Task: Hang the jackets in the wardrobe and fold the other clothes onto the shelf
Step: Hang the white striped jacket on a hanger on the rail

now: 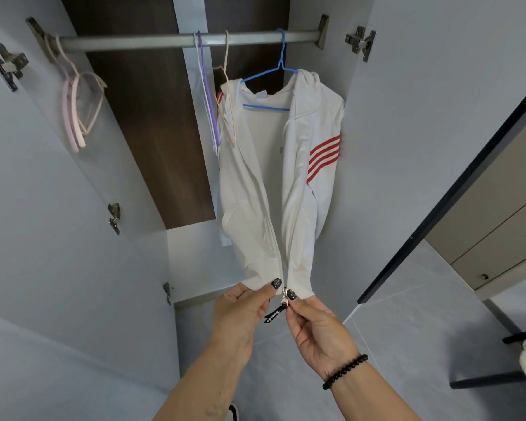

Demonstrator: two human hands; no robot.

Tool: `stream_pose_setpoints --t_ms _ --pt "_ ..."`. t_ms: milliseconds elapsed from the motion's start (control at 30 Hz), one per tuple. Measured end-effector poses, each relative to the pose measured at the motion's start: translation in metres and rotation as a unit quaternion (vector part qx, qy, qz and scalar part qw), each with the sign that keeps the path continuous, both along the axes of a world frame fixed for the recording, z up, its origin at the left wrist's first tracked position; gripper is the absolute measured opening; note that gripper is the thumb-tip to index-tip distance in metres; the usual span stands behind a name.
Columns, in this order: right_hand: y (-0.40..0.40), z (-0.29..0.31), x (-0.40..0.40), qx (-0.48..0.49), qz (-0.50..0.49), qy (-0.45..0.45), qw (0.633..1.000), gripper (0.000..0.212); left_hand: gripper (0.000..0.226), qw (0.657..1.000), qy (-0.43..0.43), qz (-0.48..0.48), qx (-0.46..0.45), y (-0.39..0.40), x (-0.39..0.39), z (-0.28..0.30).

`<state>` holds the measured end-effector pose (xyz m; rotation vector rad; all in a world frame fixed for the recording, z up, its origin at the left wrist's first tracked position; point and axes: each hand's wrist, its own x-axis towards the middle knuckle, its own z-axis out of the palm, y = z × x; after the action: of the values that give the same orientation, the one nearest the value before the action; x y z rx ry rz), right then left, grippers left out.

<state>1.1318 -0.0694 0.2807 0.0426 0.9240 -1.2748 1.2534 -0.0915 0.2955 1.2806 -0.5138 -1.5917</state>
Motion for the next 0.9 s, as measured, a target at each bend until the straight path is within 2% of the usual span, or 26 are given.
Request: stream_pose_setpoints --t_ms 133,500,633,700,767,900 --pt "0.002 -0.001 0.000 0.003 -0.005 0.005 1.000 0.007 0.024 1.000 -0.010 0.001 -0.005 0.003 -0.001 -0.003" --pt "-0.002 0.006 0.008 0.012 -0.034 0.023 0.999 0.008 0.013 0.998 -0.050 -0.041 -0.019 0.003 0.004 -0.002" --pt "-0.003 0.005 0.012 0.027 -0.028 0.036 0.999 0.008 0.021 0.993 -0.082 -0.084 -0.030 -0.001 0.012 -0.002" --pt "-0.004 0.003 0.014 0.037 -0.009 0.051 0.998 0.007 0.026 0.991 -0.087 -0.098 -0.034 -0.002 0.017 -0.004" --pt "-0.006 0.004 0.016 0.060 0.031 0.071 0.995 0.010 0.022 0.989 -0.087 -0.110 -0.039 -0.002 0.020 -0.005" --pt "-0.008 0.012 0.012 0.081 0.217 0.178 0.956 0.038 0.009 0.984 -0.117 -0.124 -0.061 -0.007 0.025 -0.010"
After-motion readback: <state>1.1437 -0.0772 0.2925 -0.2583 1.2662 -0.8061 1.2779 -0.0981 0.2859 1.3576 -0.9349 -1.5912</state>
